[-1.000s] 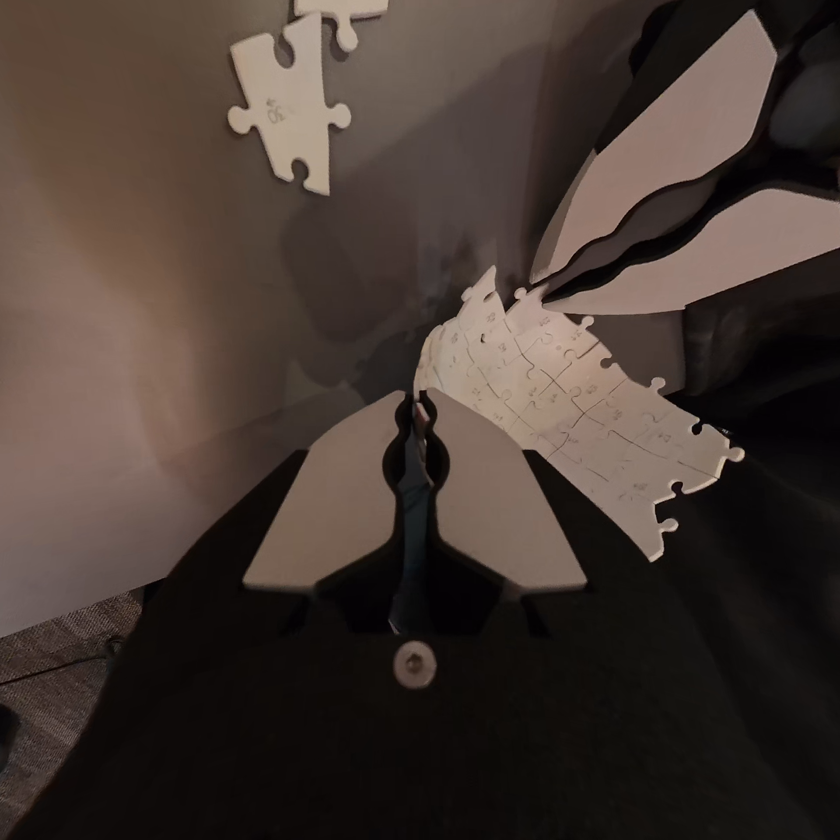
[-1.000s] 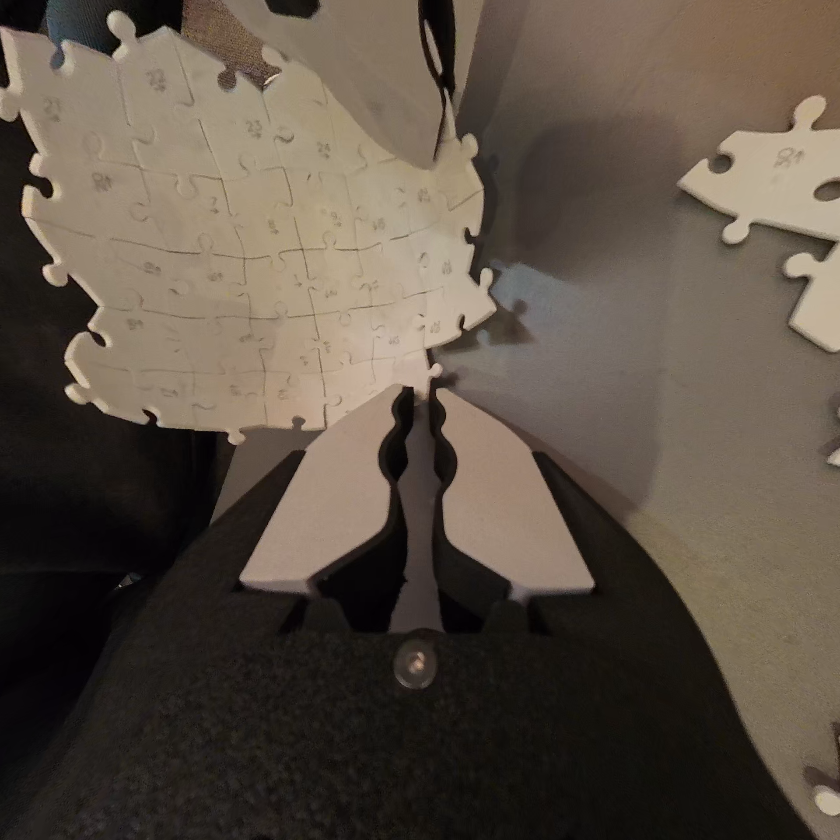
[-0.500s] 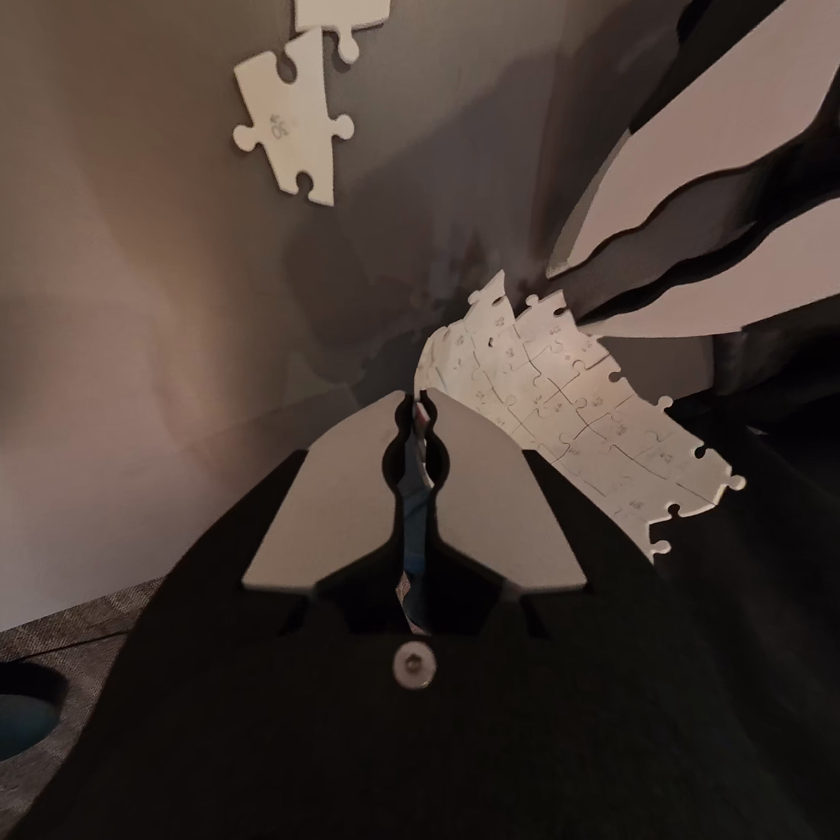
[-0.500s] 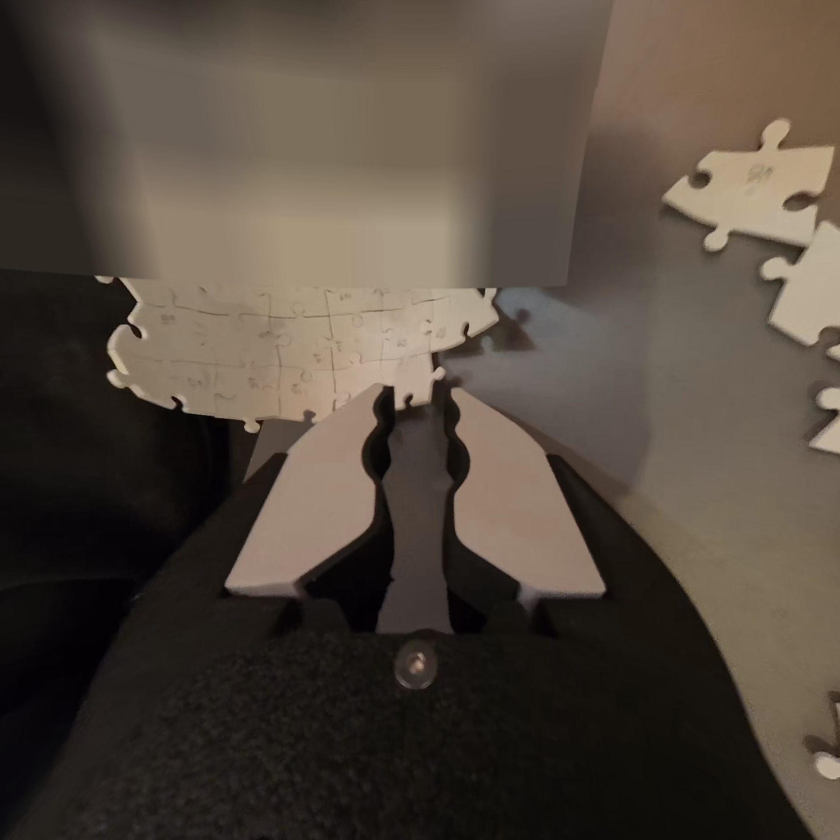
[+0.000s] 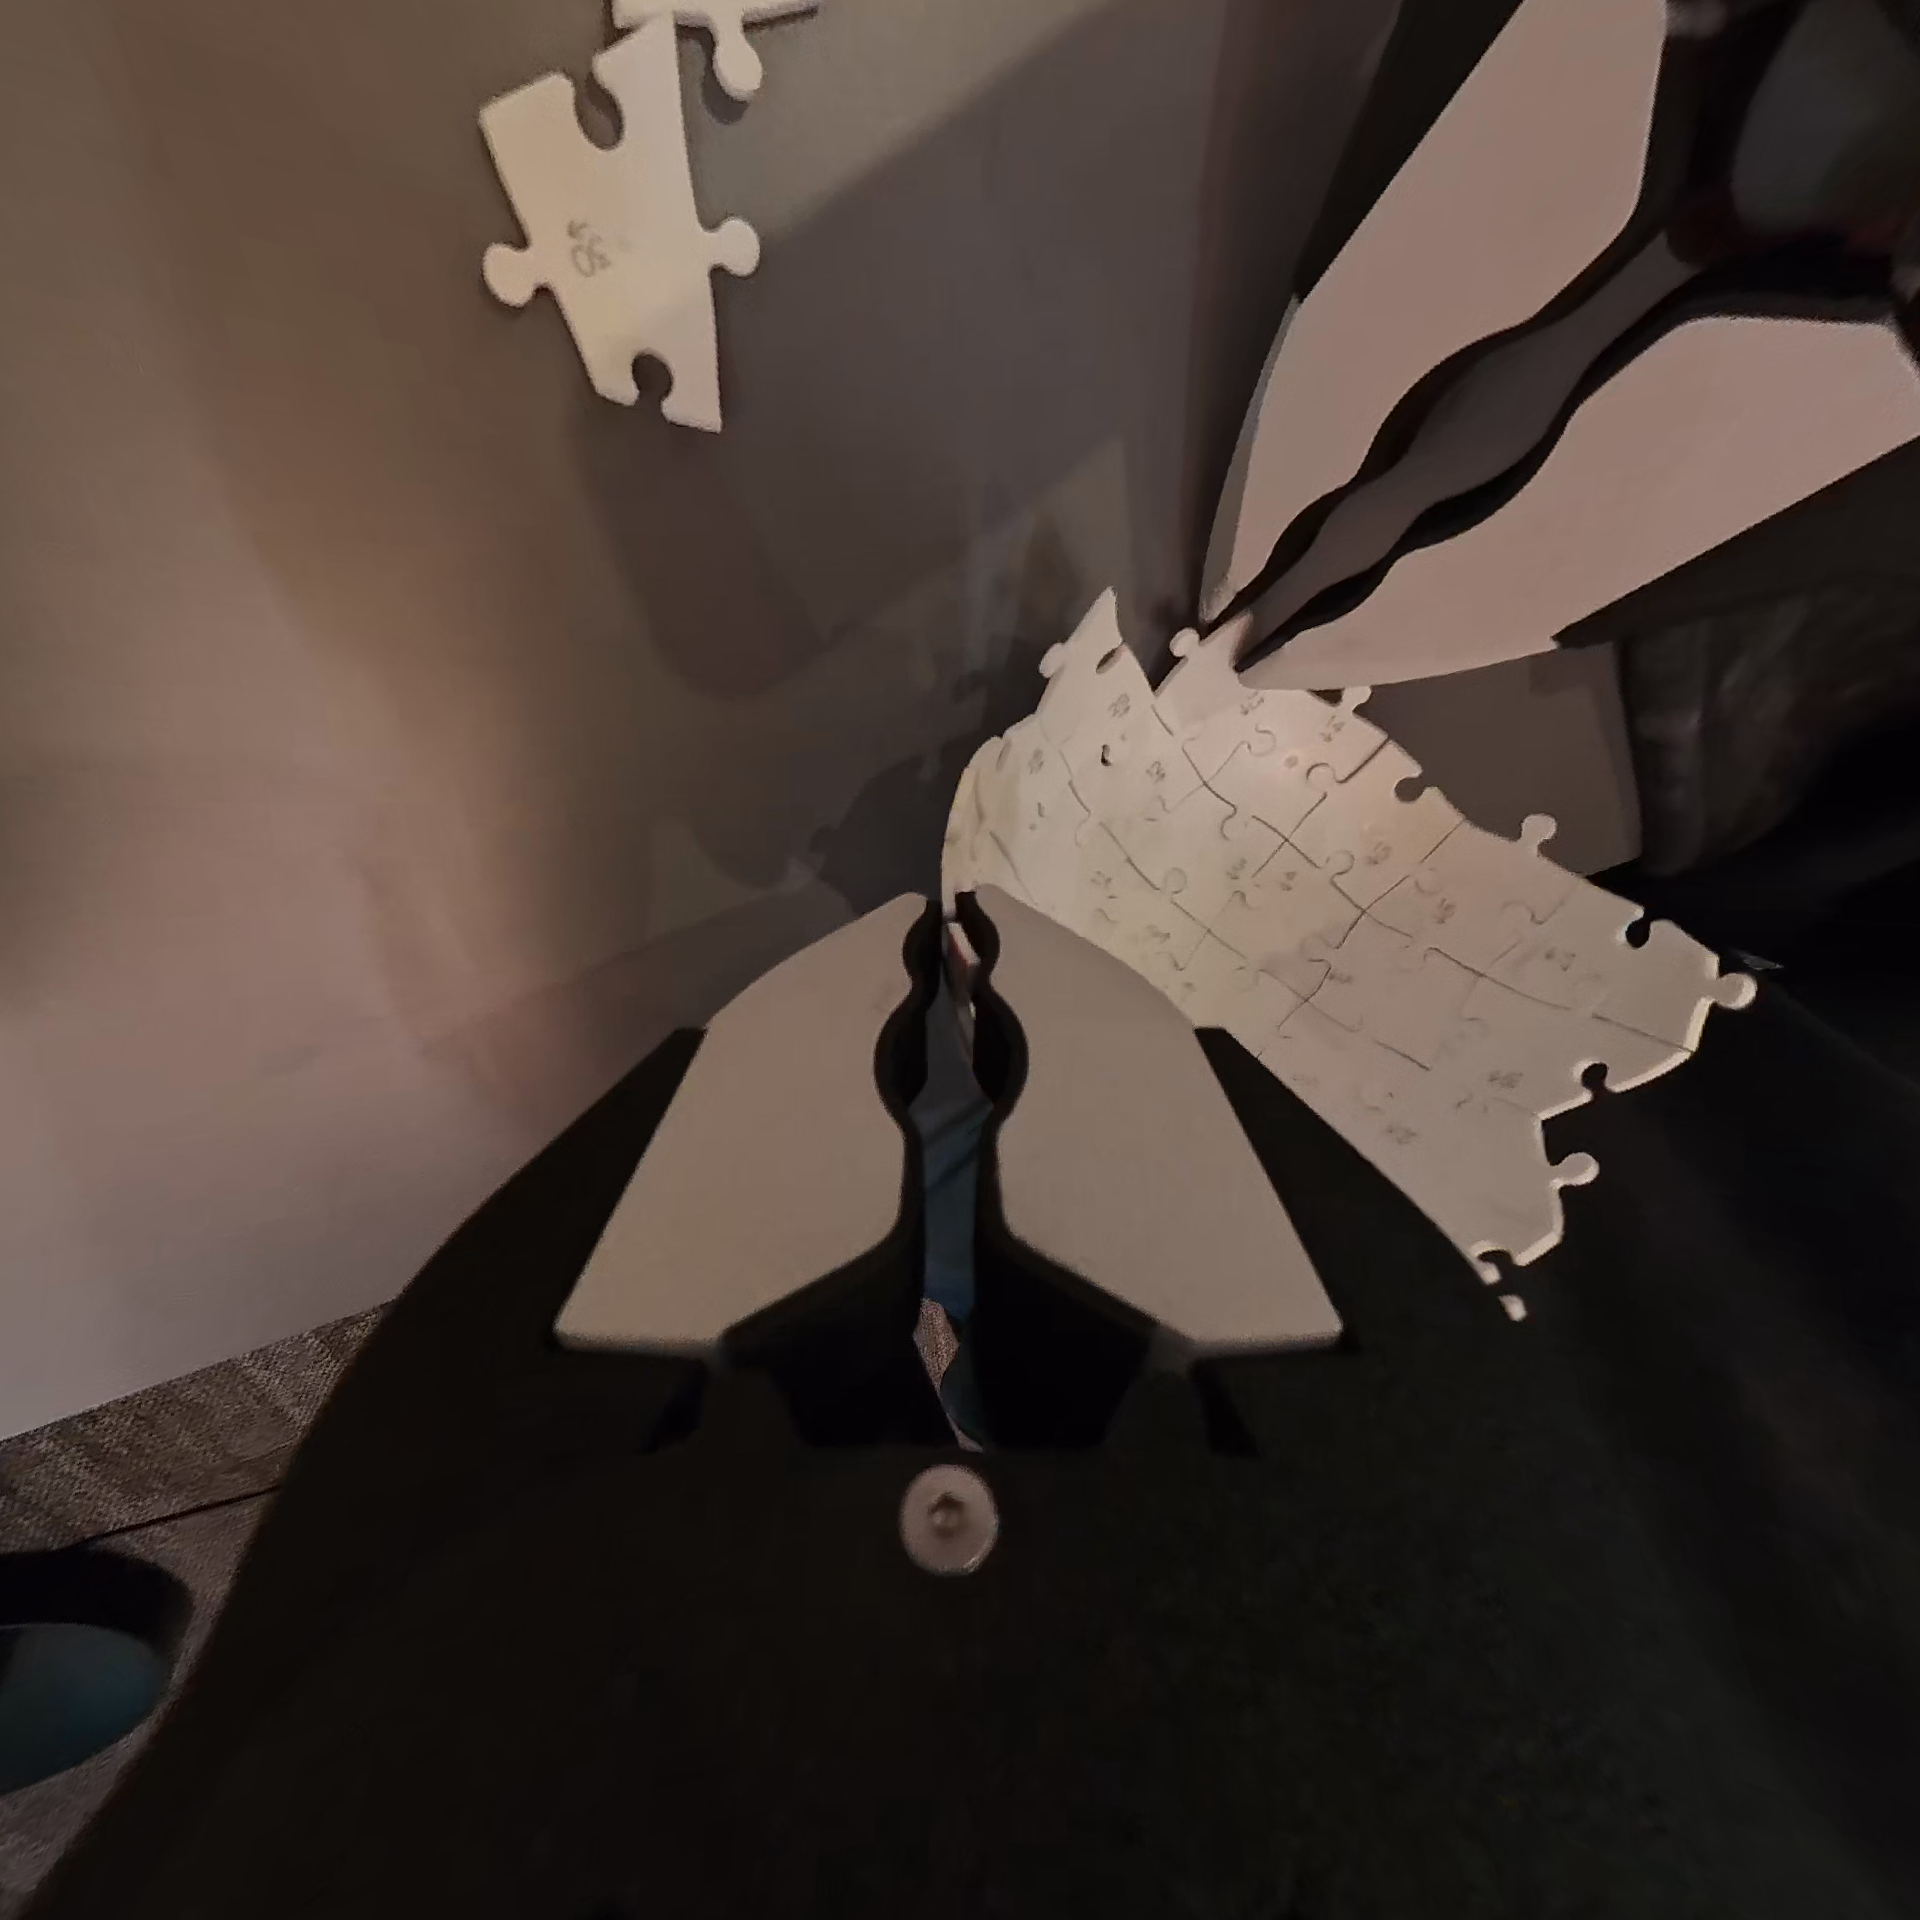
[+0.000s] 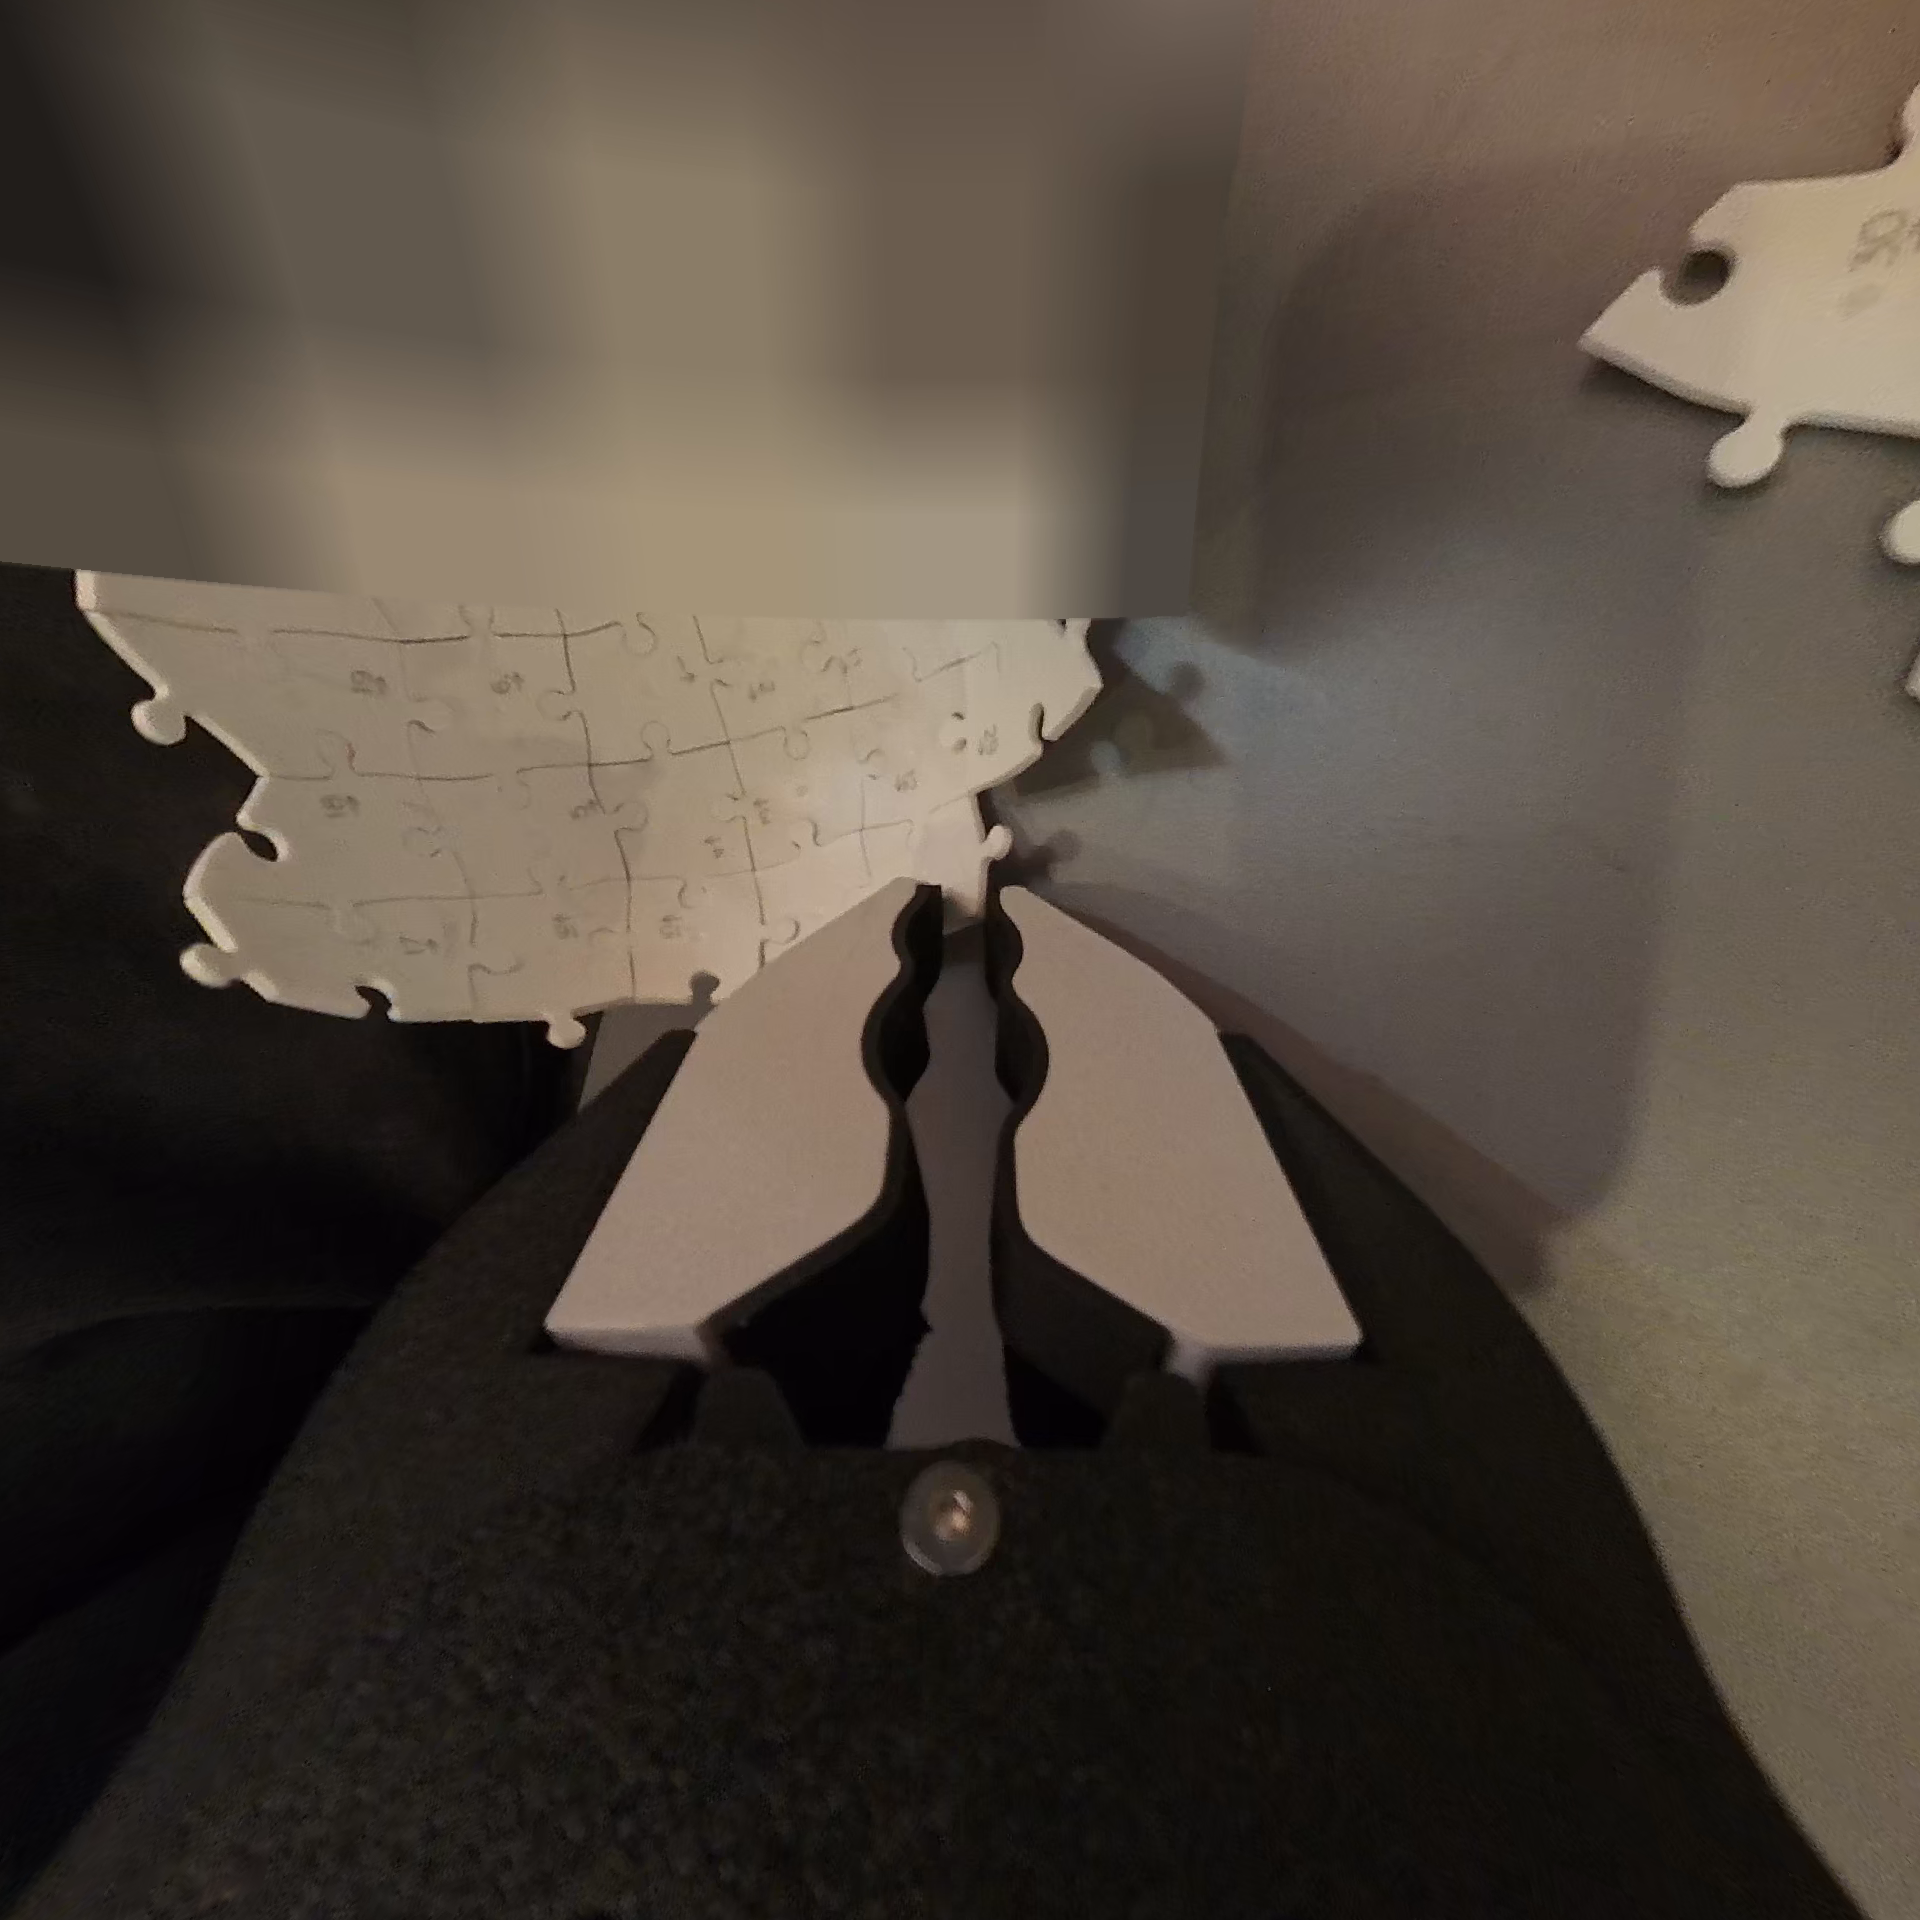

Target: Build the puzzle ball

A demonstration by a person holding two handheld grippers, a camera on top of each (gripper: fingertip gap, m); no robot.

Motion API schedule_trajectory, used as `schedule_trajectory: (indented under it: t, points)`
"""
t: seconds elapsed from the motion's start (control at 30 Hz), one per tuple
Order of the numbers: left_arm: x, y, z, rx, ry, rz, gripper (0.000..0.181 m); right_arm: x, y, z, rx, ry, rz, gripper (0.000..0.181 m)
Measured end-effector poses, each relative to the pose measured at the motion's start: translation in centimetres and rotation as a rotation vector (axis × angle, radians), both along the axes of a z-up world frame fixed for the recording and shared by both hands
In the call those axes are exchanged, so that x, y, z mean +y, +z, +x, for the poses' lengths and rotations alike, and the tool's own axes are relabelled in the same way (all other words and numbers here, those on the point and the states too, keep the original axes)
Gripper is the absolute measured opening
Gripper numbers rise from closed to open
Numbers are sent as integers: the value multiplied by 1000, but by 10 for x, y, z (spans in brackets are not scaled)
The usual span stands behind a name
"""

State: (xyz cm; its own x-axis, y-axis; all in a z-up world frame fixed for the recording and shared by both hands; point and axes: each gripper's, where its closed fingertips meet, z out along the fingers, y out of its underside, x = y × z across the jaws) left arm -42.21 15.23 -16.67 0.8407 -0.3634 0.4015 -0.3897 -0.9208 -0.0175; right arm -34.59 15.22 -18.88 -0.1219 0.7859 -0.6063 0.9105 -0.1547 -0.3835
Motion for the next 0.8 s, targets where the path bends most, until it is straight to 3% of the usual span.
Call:
schedule_trajectory:
  t: [0.3, 0.43, 0.5, 0.63, 0.8]
  points:
    - [5, 0, -1, 24, 0, 2, 2, 8, 3, -1, 9, -8, 74, 8]
    - [4, -2, -2, 23, 8, -1, 2, 17, 32, -14, 146, -21, 205, 4]
    - [3, -3, -2, 15, 17, -7, 2, 4, 43, -27, 234, 13, 199, 0]
    - [3, -4, -3, 2, 29, -9, 2, -7, 8, -30, 129, 110, 315, 0]
    - [2, -5, -4, -15, 45, -16, 2, -13, -3, -39, 116, 123, 342, 0]
